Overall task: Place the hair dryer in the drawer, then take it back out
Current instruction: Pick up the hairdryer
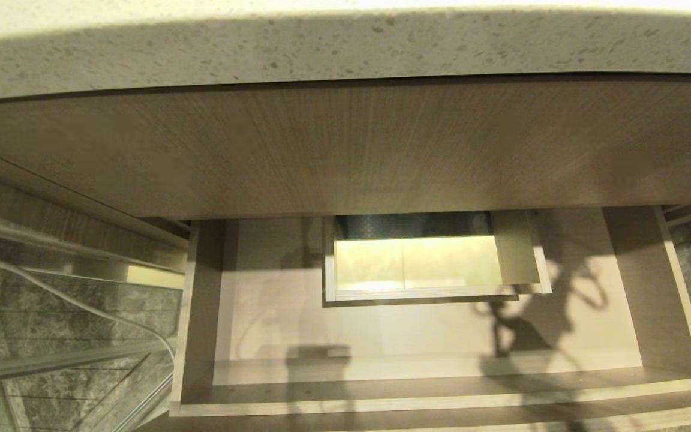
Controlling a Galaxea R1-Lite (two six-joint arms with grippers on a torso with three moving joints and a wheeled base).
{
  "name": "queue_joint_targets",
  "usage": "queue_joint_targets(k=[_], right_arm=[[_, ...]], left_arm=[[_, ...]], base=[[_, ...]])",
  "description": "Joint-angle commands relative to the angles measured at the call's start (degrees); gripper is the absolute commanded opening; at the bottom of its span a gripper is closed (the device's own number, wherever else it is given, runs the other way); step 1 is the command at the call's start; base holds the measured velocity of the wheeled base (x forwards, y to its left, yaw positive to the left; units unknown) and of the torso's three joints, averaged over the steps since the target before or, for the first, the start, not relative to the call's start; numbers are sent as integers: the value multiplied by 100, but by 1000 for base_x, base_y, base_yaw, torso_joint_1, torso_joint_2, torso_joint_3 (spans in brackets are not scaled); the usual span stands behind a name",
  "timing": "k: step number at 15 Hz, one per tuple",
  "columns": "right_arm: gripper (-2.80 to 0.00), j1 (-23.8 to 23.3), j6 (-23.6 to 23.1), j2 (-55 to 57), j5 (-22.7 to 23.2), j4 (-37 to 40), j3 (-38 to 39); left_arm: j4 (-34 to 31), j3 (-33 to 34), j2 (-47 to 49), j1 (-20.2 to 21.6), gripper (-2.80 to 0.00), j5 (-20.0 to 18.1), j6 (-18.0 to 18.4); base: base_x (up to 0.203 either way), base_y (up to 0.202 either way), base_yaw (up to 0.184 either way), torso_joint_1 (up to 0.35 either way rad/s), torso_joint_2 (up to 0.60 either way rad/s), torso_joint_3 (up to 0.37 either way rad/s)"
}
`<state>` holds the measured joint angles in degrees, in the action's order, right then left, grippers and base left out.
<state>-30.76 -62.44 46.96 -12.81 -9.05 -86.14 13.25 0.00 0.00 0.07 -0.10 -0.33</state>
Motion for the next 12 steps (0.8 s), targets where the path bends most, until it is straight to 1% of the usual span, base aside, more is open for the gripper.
queue_joint_targets(k=[1,3,6,7,8,12], right_arm=[[-280,-4,-121,-26,-27,37,-66],[-280,-1,-462,-75,-90,120,-106],[-280,8,-500,-256,-179,413,-122],[-280,8,-521,-334,-351,465,-122],[-280,2,-564,-417,-425,523,-116],[-280,-26,-672,-591,-441,645,-131]], left_arm=[[11,229,0,1,-280,1,-2],[11,229,0,1,-280,1,-2],[11,229,0,1,-280,1,-2],[11,229,0,1,-280,1,-2],[11,229,0,1,-280,1,-2],[11,229,0,1,-280,1,-2]], base=[[0,0,0,0,0,0],[0,0,0,0,0,0],[0,0,0,0,0,0],[0,0,0,0,0,0],[0,0,0,0,0,0],[0,0,0,0,0,0]])
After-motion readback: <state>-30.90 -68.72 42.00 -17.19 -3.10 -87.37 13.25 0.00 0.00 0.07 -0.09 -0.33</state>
